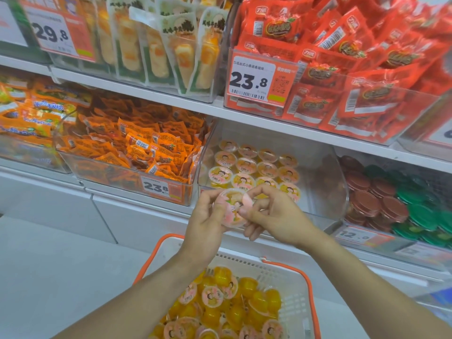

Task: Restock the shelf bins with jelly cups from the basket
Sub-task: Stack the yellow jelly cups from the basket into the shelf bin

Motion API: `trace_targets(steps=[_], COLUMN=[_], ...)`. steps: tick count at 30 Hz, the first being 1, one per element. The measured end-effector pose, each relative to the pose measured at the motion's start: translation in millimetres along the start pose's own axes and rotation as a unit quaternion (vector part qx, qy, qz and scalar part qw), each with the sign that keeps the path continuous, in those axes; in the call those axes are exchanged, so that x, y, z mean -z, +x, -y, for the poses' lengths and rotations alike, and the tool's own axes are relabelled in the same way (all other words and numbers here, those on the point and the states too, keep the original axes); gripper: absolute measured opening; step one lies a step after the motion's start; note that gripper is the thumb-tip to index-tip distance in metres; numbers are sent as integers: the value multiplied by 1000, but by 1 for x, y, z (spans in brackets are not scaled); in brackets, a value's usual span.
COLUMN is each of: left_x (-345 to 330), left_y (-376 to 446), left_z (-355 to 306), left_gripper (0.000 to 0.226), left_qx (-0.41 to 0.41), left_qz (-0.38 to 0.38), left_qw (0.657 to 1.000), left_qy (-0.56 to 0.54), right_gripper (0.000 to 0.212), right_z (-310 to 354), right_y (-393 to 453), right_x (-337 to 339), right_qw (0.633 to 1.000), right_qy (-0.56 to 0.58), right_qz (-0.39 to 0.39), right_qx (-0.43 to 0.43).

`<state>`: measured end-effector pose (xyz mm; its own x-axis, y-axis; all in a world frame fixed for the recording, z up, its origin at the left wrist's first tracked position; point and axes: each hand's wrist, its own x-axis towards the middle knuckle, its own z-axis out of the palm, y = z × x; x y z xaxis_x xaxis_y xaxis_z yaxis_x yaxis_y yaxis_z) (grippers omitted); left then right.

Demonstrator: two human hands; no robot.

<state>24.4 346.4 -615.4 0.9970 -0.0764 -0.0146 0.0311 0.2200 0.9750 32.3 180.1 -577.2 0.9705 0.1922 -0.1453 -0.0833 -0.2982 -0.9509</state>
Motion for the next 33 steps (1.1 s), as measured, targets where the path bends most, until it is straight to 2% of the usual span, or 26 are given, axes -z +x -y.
trace_targets(steps=[2,3,4,7,9,12,15,25,28,31,33], left_x=[1,5,10,26,34,40,41,42,42,43,41], left_y=[-1,0,3,17,24,28,29,32,33,33,31], left_z=[-1,-1,-2,2,7,17,21,23,25,28,26], left_gripper=[20,23,27,45,55,56,54,44,40,37,32], left_qx=[-27,-55,-92,-186,-190,-194,-185,-179,-185,-189,-204], left_qz=[29,36,34,27,40,73,83,72,74,78,61], left_qw=[999,993,980,913,880,851,853,869,868,867,878], left_qy=[36,94,172,362,432,483,481,456,455,454,428], right_gripper=[22,20,19,15,14,20,27,14,7,17,20], right_z=[5,9,13,21,21,10,-3,-4,-4,-4,-4], right_y=[2,4,7,23,38,60,75,85,82,75,66], right_x=[5,10,16,34,40,42,39,37,37,42,46], right_qw=[996,985,967,893,857,821,831,864,877,885,876], right_qy=[-74,-143,-215,-386,-466,-556,-553,-498,-471,-455,-480], right_qz=[-24,-41,-64,-133,-126,-81,-27,75,81,74,32], right_qx=[53,88,121,187,182,106,54,-24,-41,-65,-37])
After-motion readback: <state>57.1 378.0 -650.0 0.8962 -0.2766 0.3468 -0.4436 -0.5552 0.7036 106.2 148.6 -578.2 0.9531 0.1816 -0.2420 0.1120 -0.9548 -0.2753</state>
